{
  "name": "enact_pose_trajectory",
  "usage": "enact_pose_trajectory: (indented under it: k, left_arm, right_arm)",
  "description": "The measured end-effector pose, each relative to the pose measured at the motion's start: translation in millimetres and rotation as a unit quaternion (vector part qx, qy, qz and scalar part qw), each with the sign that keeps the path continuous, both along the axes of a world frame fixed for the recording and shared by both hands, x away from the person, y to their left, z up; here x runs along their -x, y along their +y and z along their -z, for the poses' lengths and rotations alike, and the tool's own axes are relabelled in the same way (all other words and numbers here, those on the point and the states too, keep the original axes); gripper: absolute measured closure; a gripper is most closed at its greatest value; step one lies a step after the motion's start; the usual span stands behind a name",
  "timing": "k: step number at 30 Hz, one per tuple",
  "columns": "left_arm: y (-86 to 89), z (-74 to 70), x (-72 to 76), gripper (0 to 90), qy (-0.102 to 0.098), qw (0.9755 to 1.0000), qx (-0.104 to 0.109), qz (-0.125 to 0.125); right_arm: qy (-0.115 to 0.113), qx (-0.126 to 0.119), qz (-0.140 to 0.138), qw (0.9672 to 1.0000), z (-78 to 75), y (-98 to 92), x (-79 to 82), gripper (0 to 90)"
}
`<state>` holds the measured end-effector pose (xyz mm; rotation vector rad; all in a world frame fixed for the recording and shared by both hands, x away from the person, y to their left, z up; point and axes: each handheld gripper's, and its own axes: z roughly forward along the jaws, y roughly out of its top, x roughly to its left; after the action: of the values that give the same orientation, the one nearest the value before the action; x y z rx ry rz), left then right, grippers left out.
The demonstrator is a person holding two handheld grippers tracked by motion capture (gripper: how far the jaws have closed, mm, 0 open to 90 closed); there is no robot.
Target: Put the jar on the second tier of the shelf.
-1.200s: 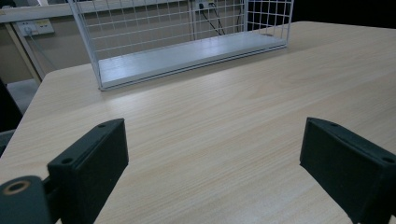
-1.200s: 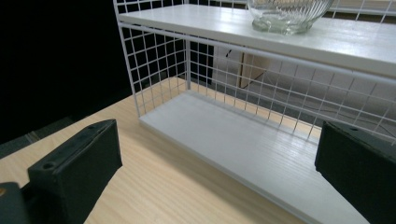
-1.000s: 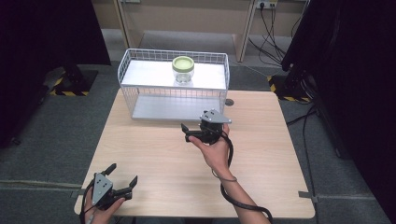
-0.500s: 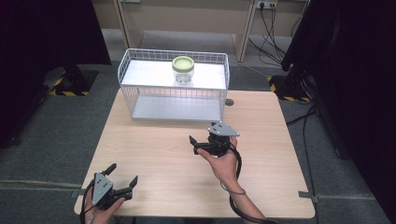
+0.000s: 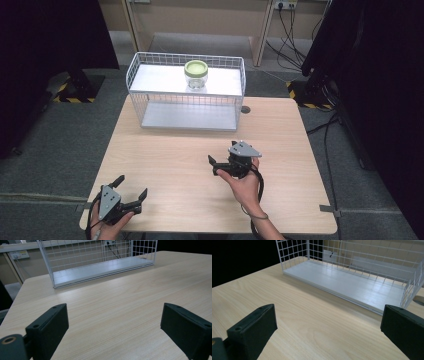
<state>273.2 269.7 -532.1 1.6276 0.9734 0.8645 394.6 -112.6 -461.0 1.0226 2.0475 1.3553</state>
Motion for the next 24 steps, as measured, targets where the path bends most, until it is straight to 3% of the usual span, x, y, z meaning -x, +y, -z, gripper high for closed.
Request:
enact_pose_trajectory:
  k: [12,24]
  left_arm:
    - [0.0,0.0,0.0,7.5,0.000,1.0000,0.000,-0.001]
    - [-0.4,0.0,0.1,7.5,-0.001,1.0000,-0.001,-0.001]
  right_arm:
    - [0.010,0.000,0.011,0.9999,15.2,-13.6,10.0,0.8]
    - [0.022,-0.005,0.025,0.9994,40.6,-28.8,22.6,1.0]
